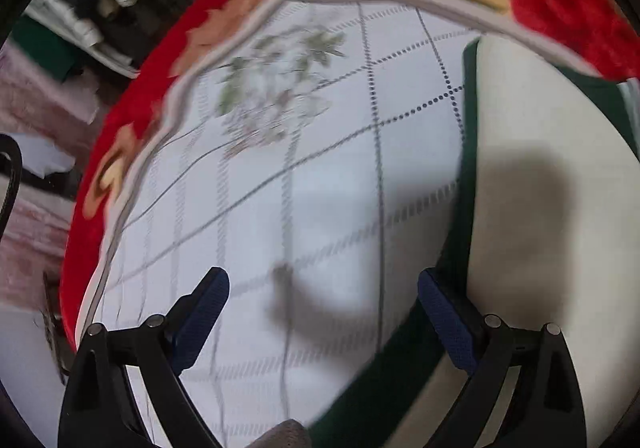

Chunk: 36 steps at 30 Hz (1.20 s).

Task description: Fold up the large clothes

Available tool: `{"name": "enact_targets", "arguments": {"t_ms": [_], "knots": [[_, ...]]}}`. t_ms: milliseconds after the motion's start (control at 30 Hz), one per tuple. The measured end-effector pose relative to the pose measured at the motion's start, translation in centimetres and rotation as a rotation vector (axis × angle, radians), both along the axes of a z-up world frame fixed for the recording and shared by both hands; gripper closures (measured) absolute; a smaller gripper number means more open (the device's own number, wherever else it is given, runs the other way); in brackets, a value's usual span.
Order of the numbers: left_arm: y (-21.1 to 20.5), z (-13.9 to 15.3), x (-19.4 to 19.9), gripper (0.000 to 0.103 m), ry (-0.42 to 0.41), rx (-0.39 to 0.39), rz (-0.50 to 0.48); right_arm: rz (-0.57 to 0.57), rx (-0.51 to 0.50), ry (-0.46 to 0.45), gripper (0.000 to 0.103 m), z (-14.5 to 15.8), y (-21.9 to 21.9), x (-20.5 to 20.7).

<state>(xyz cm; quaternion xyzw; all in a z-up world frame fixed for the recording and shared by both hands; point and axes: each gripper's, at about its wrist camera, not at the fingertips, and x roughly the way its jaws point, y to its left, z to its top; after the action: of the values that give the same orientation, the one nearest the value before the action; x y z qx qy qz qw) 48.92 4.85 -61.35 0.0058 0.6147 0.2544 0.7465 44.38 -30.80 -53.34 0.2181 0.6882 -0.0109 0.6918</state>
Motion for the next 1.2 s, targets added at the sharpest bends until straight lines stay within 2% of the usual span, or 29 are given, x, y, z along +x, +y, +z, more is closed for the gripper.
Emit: {"name": "enact_targets", "arguments": {"t_ms": [133, 200, 267, 367, 467, 533, 633, 667, 767, 800, 833, 867, 1000, 1100, 1200], "knots": [[1.5, -1.4, 2.7, 0.003, 0.004, -0.017, -0.035, 0.027, -0.047, 0.018, 0.029, -3.2, 1.8, 1.5], [1.4, -0.7, 2.8, 0.003, 0.0, -0.006, -0.062, 0.041, -0.036, 0.015, 0.029, -2.6, 2.2, 1.4], [1.3, 1.3, 1.9, 0.003, -0.026, 0.02, -0.095, 0.027, 0.02, 0.027, 0.029, -1.8, 2.0, 0.9], [1.6, 4.6, -1.5, 0.003, -0.073, 0.035, -0.119, 0.013, 0.097, 0.042, 0.029, 0.4, 1.3, -2.0], [1.7, 6.9, -5.9, 0.003, -0.075, 0.035, -0.141, 0.076, 0.216, 0.113, 0.029, 1.3, 2.6, -7.4], [1.1, 7.4, -9.0, 0.003, -0.045, 0.045, -0.168, 0.119, 0.266, 0.187, 0.029, 0.3, 4.0, -11.1], [0.4, 6.5, -13.5, 0.003, 0.025, 0.044, -0.199, 0.139, 0.301, 0.322, 0.038, -3.3, 6.0, -16.8], [0.2, 6.0, -15.1, 0.003, 0.049, 0.044, -0.207, 0.133, 0.311, 0.354, 0.038, -4.5, 6.4, -18.1], [0.3, 4.5, -18.3, 0.003, 0.106, 0.037, -0.201, 0.116, 0.29, 0.347, 0.038, -6.5, 6.9, -19.9], [0.2, 4.3, -19.2, 0.003, 0.116, 0.038, -0.192, 0.117, 0.268, 0.333, 0.046, -6.6, 7.0, -20.1], [0.1, 4.1, -20.1, 0.003, 0.124, 0.038, -0.179, 0.114, 0.248, 0.31, 0.08, -6.2, 6.9, -20.3], [0.0, 4.2, -21.0, 0.003, 0.122, 0.038, -0.169, 0.112, 0.274, 0.292, 0.096, -6.0, 6.9, -20.4], [-0.9, 5.1, -24.0, 0.003, 0.121, 0.032, -0.114, 0.196, 0.202, 0.173, 0.099, -2.1, 7.3, -20.4], [-1.6, 6.3, -25.8, 0.003, 0.11, 0.034, -0.088, 0.218, 0.141, 0.108, 0.099, 0.2, 6.2, -20.7], [-2.4, 6.7, -27.3, 0.003, 0.113, 0.047, -0.08, 0.22, 0.111, 0.131, 0.099, -0.4, 4.9, -20.2]]}}
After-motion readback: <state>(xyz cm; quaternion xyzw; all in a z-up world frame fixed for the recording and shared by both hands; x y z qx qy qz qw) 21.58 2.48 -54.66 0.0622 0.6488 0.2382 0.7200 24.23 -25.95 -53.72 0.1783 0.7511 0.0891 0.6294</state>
